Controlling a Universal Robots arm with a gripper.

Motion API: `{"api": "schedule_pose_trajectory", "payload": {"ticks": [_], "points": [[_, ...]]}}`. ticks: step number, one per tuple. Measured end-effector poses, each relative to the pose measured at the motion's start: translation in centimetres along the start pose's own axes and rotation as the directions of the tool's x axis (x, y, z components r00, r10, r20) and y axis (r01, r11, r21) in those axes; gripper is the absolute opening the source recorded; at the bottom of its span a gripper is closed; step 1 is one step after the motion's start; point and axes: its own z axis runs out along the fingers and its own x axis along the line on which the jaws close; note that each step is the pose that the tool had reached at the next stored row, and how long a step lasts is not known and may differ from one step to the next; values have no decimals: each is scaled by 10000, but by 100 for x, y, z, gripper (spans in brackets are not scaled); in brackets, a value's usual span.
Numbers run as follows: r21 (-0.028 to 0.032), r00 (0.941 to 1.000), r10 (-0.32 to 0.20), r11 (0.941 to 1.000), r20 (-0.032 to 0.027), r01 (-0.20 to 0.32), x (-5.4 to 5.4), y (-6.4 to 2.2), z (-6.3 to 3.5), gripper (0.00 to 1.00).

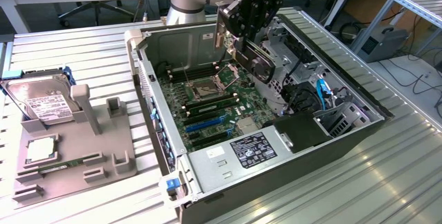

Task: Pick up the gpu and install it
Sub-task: 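Insert the gpu into the slot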

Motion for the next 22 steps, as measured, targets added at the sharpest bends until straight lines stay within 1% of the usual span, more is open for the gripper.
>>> {"api": "schedule_pose_trajectory", "payload": {"ticks": [22], "points": [[-11, 9995, -328, 9995, 6, 328, 0, 0, 1, 27]]}}
